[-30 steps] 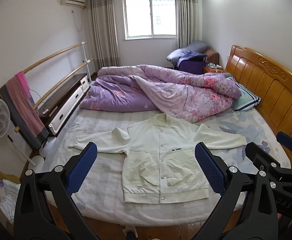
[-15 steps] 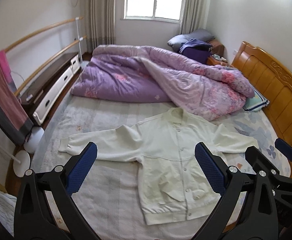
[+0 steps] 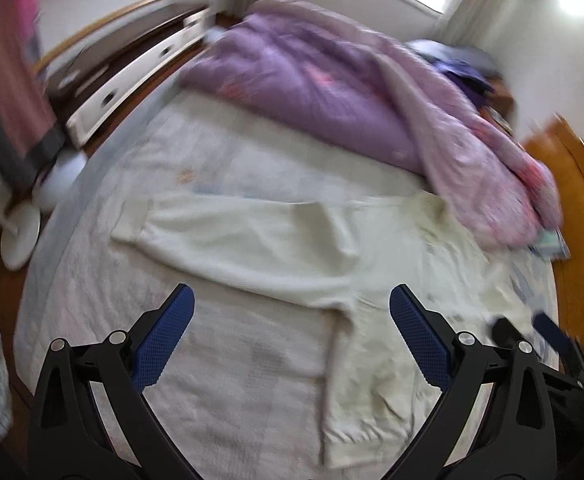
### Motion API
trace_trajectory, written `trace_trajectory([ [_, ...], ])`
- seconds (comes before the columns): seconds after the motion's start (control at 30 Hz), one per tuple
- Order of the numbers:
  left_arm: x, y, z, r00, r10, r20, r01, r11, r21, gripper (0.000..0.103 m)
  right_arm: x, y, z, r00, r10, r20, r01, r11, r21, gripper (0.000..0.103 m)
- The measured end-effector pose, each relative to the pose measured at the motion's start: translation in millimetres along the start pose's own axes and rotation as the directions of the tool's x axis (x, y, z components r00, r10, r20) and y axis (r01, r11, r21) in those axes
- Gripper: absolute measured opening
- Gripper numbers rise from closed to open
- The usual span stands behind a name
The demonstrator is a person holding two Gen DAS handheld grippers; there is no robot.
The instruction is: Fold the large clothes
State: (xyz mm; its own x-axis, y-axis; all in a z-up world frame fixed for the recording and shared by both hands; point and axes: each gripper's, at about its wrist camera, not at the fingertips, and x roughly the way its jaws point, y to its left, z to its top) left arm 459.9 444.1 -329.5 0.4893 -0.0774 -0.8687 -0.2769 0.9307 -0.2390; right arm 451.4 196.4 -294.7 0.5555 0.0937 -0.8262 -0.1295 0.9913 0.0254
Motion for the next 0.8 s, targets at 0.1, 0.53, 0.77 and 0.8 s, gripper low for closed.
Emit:
trace_trajectory([
  [0.1, 51, 65, 13, 0.998, 0.05, -0.032, -0.054, 0.987, -0.15, 0.098, 42, 4, 4, 1.0, -0.001, -0.024, 0.0, 1.0, -0.011, 0.096],
  [0.53, 232, 265, 14, 0.983, 0.141, -0.122, -0.186, 0.784, -0.592, 0.07, 234, -24, -13, 0.972, 0.042, -0.231, -0.03, 0.998, 0.056, 0.04],
  [0.77, 263, 263, 20, 0.969, 0.217, -0.116, -0.246, 0.809, -0.534, 0.029, 293, -37, -30, 0.924, 0.211, -0.32, -0.176, 0.975, 0.136, 0.003],
  [0.8, 264, 261, 19, 0.972, 0.208, -0.107, -0.233, 0.822, -0.519, 0.021, 298, -36, -32, 0.916, 0.233, -0.326, -0.198, 0.97, 0.137, 0.002],
])
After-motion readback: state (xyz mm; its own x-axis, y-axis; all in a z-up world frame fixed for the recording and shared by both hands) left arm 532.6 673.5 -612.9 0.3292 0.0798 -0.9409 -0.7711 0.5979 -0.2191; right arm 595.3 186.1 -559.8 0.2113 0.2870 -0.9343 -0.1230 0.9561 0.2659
